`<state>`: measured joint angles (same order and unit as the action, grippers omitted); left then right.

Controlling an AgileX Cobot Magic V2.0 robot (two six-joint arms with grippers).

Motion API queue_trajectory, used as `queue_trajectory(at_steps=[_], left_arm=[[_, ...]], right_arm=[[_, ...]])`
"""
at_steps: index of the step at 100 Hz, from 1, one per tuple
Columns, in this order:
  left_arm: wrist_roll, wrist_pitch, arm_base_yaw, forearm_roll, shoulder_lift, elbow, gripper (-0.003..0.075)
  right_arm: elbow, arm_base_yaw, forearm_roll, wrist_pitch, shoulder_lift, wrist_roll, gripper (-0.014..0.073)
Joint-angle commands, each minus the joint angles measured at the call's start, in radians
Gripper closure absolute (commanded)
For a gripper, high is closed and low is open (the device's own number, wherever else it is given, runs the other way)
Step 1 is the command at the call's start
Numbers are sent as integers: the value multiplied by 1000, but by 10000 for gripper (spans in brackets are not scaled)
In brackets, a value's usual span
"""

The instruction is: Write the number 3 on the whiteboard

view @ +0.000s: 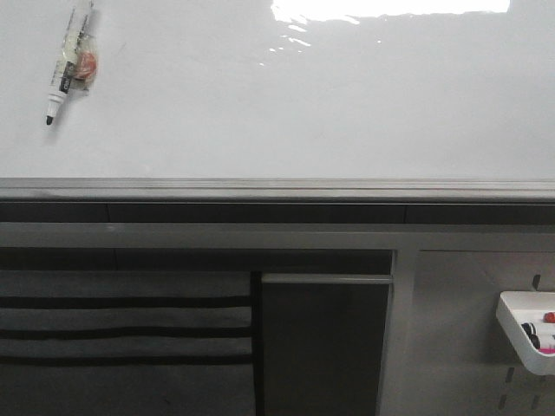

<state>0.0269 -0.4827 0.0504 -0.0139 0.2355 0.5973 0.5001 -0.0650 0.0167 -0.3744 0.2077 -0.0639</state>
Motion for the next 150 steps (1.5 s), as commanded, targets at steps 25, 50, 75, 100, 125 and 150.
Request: queue_trajectory(at_steps=[25, 50, 75, 100, 125, 150], left_arm=[[69, 43, 35, 81, 70, 20, 315], [139, 12, 186, 99, 311, 56, 334], [139, 131, 247, 97, 639, 108, 334], [139, 312, 247, 93, 911, 190, 334], [139, 375, 247, 93, 1084, 290, 334], [139, 432, 247, 93, 1177, 335, 334]], right_arm=[[44, 7, -22, 5, 39, 11, 116], [139, -19, -33, -189, 187, 23, 116], [141, -28, -33, -168, 248, 23, 116], [141, -28, -33, -166, 248, 23, 116], [141, -28, -33, -166, 248, 23, 116], [141, -28, -33, -168, 248, 23, 116]])
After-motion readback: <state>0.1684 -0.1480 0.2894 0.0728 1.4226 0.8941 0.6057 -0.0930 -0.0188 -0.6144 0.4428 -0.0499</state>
